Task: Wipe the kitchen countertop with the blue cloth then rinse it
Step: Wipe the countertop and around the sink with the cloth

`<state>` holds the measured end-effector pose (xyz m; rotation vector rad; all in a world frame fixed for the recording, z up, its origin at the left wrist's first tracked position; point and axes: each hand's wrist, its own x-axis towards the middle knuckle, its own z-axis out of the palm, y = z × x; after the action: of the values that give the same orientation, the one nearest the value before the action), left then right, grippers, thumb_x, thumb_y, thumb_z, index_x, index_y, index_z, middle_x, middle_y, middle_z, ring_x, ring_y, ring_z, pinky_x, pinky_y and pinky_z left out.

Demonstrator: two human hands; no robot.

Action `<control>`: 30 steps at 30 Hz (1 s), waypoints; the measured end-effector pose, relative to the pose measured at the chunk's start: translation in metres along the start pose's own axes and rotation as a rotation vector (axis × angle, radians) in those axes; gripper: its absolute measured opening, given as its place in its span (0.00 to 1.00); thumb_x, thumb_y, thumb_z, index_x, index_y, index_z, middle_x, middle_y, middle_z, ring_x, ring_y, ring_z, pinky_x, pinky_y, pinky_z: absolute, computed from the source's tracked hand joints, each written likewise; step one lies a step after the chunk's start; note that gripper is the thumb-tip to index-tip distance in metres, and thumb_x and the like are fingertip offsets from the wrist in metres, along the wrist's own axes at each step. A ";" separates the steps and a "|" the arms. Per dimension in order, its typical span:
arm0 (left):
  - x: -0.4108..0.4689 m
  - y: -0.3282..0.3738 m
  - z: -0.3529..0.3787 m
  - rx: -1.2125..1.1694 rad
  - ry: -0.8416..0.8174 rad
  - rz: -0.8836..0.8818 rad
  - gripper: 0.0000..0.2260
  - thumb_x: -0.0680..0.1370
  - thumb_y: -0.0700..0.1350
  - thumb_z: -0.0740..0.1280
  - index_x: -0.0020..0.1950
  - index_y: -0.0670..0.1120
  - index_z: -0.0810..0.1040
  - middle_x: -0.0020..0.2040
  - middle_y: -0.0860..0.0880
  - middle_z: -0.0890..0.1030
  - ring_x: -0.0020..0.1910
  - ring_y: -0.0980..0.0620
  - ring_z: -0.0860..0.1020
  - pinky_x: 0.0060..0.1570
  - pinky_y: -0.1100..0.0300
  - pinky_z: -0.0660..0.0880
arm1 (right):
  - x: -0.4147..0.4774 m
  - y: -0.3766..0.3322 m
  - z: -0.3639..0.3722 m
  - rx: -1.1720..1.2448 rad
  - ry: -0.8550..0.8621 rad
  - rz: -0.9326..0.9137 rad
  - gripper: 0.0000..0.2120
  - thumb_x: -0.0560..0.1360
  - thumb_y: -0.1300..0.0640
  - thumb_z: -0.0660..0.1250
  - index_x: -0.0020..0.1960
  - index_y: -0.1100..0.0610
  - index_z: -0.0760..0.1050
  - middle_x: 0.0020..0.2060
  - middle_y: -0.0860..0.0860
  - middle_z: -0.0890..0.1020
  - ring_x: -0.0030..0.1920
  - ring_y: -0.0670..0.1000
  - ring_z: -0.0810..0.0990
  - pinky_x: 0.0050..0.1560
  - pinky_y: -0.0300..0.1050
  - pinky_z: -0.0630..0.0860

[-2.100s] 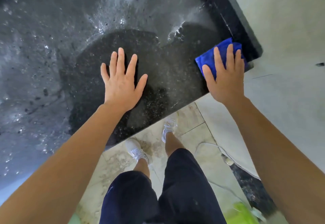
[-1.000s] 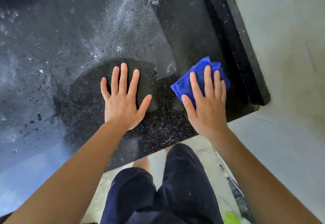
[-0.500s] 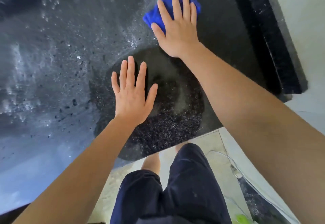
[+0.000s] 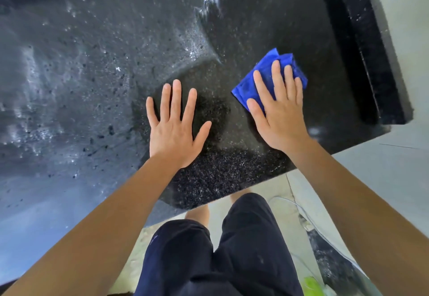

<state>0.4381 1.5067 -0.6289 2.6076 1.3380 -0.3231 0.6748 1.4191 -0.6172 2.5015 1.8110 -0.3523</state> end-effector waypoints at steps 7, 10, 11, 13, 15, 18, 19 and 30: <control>0.000 -0.001 -0.001 -0.040 0.014 0.013 0.34 0.81 0.66 0.44 0.82 0.49 0.45 0.81 0.42 0.43 0.80 0.41 0.42 0.75 0.34 0.44 | 0.096 -0.064 -0.011 -0.016 -0.025 -0.183 0.29 0.84 0.39 0.44 0.81 0.49 0.52 0.80 0.59 0.50 0.80 0.63 0.46 0.78 0.61 0.43; 0.000 -0.001 0.000 -0.034 0.015 0.017 0.34 0.81 0.66 0.43 0.82 0.49 0.45 0.81 0.41 0.43 0.80 0.41 0.42 0.75 0.34 0.44 | 0.152 -0.111 -0.017 -0.029 -0.042 -0.245 0.29 0.83 0.39 0.43 0.81 0.48 0.49 0.81 0.59 0.47 0.80 0.63 0.44 0.78 0.60 0.42; 0.000 -0.001 0.000 -0.032 0.015 0.018 0.34 0.81 0.66 0.43 0.82 0.49 0.44 0.81 0.41 0.43 0.80 0.41 0.42 0.75 0.34 0.43 | 0.165 -0.122 -0.019 -0.027 -0.051 -0.240 0.29 0.83 0.39 0.43 0.82 0.48 0.49 0.81 0.58 0.47 0.80 0.63 0.44 0.78 0.60 0.41; 0.000 -0.001 -0.001 -0.030 0.011 0.022 0.34 0.81 0.66 0.43 0.82 0.49 0.44 0.81 0.41 0.43 0.80 0.41 0.42 0.75 0.34 0.44 | 0.175 -0.133 -0.020 -0.016 -0.051 -0.217 0.30 0.83 0.39 0.43 0.82 0.48 0.49 0.81 0.58 0.47 0.80 0.62 0.44 0.78 0.60 0.41; 0.000 -0.002 0.000 -0.035 0.007 0.023 0.34 0.81 0.66 0.43 0.82 0.49 0.44 0.81 0.41 0.43 0.80 0.41 0.42 0.75 0.34 0.44 | 0.170 -0.125 -0.020 -0.008 -0.045 -0.234 0.30 0.82 0.38 0.43 0.82 0.48 0.49 0.81 0.57 0.47 0.80 0.61 0.44 0.78 0.58 0.41; 0.001 -0.002 -0.002 -0.036 0.000 0.031 0.34 0.81 0.66 0.43 0.82 0.49 0.44 0.81 0.41 0.42 0.80 0.41 0.41 0.75 0.34 0.44 | 0.143 -0.087 -0.020 0.028 -0.048 -0.194 0.30 0.82 0.36 0.44 0.81 0.46 0.49 0.81 0.56 0.47 0.80 0.60 0.43 0.79 0.58 0.41; 0.001 -0.002 -0.002 -0.038 -0.006 0.034 0.34 0.81 0.66 0.42 0.82 0.49 0.43 0.81 0.41 0.42 0.80 0.41 0.41 0.75 0.34 0.43 | 0.132 -0.069 -0.020 0.041 -0.038 -0.128 0.30 0.82 0.36 0.44 0.81 0.46 0.49 0.81 0.55 0.47 0.80 0.60 0.43 0.78 0.58 0.41; 0.001 -0.003 -0.001 -0.046 -0.006 0.043 0.34 0.80 0.66 0.39 0.81 0.49 0.40 0.81 0.42 0.40 0.80 0.41 0.40 0.75 0.34 0.43 | 0.071 -0.007 -0.009 0.105 0.105 0.645 0.32 0.82 0.39 0.46 0.82 0.51 0.51 0.80 0.61 0.51 0.79 0.64 0.47 0.77 0.63 0.44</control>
<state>0.4363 1.5091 -0.6280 2.5914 1.2701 -0.2890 0.6909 1.4891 -0.6220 3.0299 0.9257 -0.2883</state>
